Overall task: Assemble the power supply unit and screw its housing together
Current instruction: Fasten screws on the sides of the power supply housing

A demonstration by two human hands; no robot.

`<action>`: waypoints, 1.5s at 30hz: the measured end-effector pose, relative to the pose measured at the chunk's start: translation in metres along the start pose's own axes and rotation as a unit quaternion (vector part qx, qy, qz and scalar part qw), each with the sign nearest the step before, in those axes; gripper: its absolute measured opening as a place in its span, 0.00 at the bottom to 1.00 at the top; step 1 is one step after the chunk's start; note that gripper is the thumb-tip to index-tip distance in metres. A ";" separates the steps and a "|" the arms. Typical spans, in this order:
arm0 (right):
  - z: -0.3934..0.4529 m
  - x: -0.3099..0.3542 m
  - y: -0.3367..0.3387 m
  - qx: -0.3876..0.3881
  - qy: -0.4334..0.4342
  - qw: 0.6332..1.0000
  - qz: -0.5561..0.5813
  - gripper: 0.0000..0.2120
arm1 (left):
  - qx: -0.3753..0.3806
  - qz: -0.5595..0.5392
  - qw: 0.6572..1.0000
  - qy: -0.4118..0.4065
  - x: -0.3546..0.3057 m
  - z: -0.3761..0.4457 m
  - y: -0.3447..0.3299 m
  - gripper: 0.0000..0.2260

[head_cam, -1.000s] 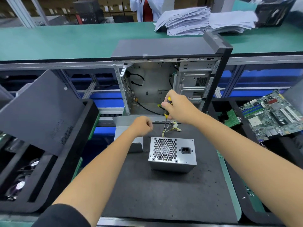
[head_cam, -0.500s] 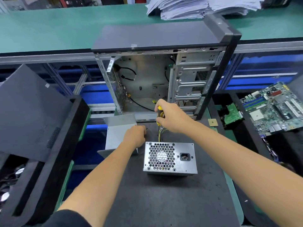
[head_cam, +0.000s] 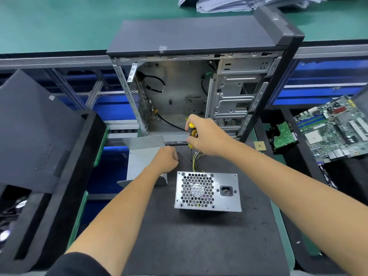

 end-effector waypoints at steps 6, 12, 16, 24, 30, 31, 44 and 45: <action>0.006 0.016 0.006 -0.036 -0.004 0.999 0.014 0.07 | -0.013 -0.188 0.982 -0.009 -0.002 -0.019 0.028 0.11; 0.001 0.043 0.031 -0.097 0.017 0.994 0.051 0.08 | -0.025 -0.265 0.963 -0.047 -0.008 -0.038 0.047 0.06; -0.010 0.056 0.044 -0.108 0.026 0.992 0.065 0.08 | -0.022 -0.279 0.958 -0.059 -0.015 -0.053 0.049 0.04; -0.031 0.072 0.047 -0.095 0.024 0.994 0.049 0.08 | -0.023 -0.279 0.956 -0.083 -0.027 -0.074 0.059 0.04; -0.040 0.084 0.058 -0.102 0.043 0.992 0.059 0.09 | -0.036 -0.249 0.958 -0.137 -0.039 -0.095 0.076 0.13; -0.041 0.086 0.059 -0.099 0.046 0.992 0.055 0.09 | -0.032 -0.246 0.958 -0.142 -0.040 -0.098 0.077 0.13; -0.079 0.136 0.033 0.055 0.182 0.981 -0.042 0.08 | 0.025 -0.126 0.972 -0.198 -0.051 -0.140 0.052 0.04; -0.082 0.137 0.030 0.064 0.187 0.979 -0.045 0.08 | 0.029 -0.123 0.972 -0.198 -0.051 -0.143 0.049 0.03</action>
Point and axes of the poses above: each hand's wrist, its own z-axis towards the middle knuckle, its own y-axis out of the back of the hand, x = y × z, the point moved 9 cm from there along z, towards the middle knuckle, and after that the axes turned 3 degrees about y, right-handed, at the moved point
